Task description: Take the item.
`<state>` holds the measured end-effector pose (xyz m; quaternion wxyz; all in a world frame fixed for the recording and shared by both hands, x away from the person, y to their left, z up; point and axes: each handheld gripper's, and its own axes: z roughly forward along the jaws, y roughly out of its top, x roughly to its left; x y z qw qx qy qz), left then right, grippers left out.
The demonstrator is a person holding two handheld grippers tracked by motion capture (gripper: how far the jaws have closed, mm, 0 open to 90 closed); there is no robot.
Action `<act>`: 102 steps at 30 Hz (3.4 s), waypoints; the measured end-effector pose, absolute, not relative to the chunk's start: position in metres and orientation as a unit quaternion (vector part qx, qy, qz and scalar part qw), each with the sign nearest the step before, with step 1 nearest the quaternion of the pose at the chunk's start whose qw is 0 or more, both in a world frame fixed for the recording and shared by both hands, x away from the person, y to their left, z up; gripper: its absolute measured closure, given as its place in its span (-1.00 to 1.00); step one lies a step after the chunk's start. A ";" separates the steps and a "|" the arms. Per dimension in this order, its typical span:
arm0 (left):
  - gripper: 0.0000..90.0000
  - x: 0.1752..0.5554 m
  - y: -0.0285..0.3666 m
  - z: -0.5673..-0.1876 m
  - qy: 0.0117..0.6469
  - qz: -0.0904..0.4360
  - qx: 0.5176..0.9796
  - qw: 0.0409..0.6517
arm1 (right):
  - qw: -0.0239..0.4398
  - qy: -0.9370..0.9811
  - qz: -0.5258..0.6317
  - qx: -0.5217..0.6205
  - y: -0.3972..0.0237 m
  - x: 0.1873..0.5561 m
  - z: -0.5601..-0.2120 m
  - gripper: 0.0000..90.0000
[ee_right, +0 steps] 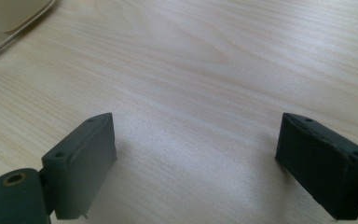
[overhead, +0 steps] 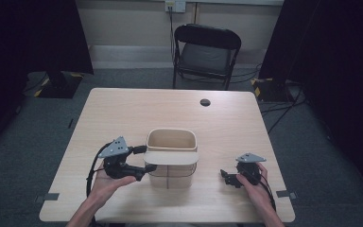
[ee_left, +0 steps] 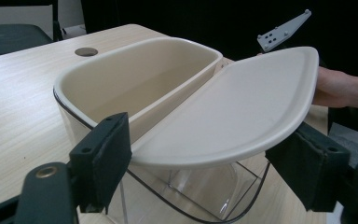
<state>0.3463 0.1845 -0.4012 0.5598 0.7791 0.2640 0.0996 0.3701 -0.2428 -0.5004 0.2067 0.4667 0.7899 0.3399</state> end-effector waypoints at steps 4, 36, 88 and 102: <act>-0.45 0.347 0.184 -0.400 0.267 0.097 0.777 0.561 | 0.207 0.790 0.340 0.467 -0.243 0.370 -0.500 -0.75; -0.22 0.356 0.174 -0.385 0.257 0.067 0.792 0.550 | 0.207 0.791 0.339 0.466 -0.242 0.371 -0.501 -0.77; 0.17 0.372 0.174 -0.373 0.262 0.049 0.786 0.558 | 0.206 0.791 0.339 0.465 -0.242 0.371 -0.500 -0.78; 0.22 0.381 0.173 -0.372 0.267 0.042 0.788 0.553 | 0.206 0.791 0.339 0.466 -0.242 0.371 -0.500 -0.78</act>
